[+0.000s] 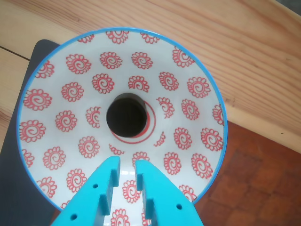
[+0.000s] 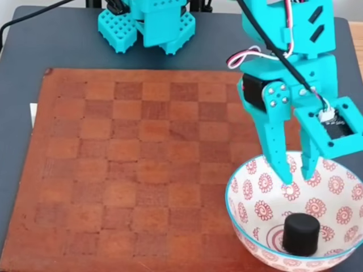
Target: Grasp a black cylinder and put it in a bowl.
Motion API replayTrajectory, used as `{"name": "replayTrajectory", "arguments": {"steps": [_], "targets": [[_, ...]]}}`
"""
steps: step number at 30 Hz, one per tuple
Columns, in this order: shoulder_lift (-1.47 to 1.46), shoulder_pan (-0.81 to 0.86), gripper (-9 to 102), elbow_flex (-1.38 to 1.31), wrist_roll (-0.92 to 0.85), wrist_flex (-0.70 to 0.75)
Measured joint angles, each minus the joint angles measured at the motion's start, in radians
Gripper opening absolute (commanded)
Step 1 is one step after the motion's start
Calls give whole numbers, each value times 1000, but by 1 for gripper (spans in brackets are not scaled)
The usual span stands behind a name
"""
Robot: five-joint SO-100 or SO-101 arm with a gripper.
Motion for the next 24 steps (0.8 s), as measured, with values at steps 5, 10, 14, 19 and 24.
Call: {"name": "replayTrajectory", "arguments": {"steps": [5,10,14,19,24], "targets": [[101,-5,0,160,0,0],[295,-5,0,403,2,0],[466,-5,0,603,5,0],[683,-5,0,851,17,0],[911,-5,0,1098,67,0]]}}
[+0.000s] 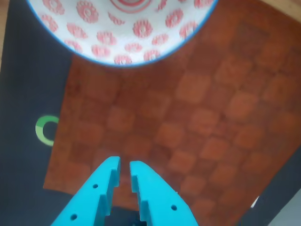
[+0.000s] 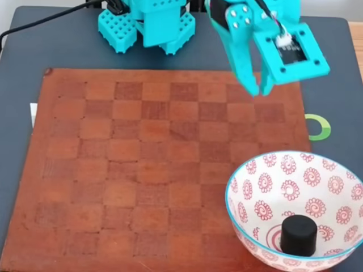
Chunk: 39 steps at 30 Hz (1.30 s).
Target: Grasp a black cylinder and put it in a bowl.
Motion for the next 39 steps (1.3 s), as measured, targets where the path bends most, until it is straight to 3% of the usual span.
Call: {"name": "replayTrajectory", "arguments": {"steps": [15,26,39], "targets": [[637,103,0,698,127,-11],[999,184,0,1104,153,-201],[1319,175,0,1405,210,-382]]}}
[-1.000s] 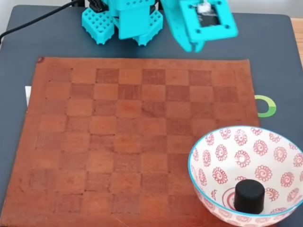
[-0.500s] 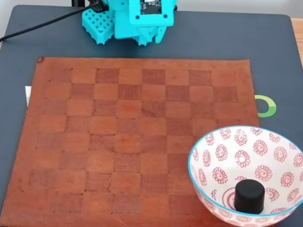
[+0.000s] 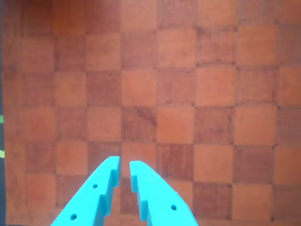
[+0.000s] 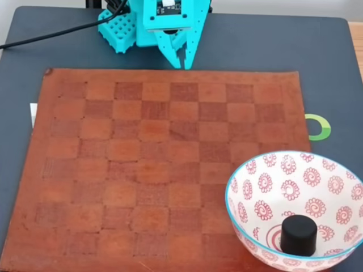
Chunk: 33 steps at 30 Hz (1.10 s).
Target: Grasp a black cylinder and put it in a bowl.
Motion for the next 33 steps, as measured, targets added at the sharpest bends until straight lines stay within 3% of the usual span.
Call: {"name": "replayTrajectory", "arguments": {"steps": [33], "targets": [[465,77,0,321,43,-18]]}}
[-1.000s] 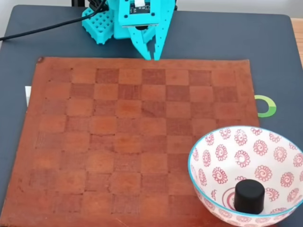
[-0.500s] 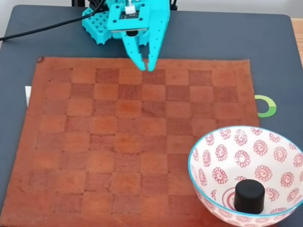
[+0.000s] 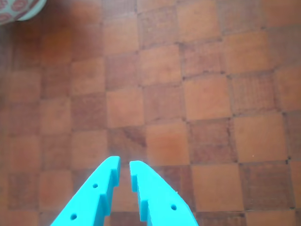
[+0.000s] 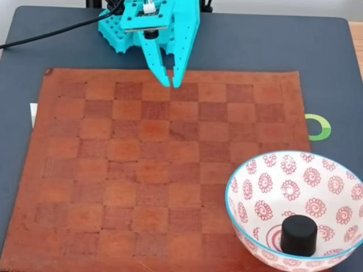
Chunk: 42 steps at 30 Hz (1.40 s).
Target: Grasp a black cylinder and put it in a bowl.
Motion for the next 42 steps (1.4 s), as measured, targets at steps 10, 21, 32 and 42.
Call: {"name": "replayTrajectory", "arguments": {"steps": [10,21,32,42], "targets": [[0,-8,0,51,-3,0],[0,-8,0,98,-6,-18],[0,-5,0,98,-6,-18],[0,0,0,98,-6,-18]]}}
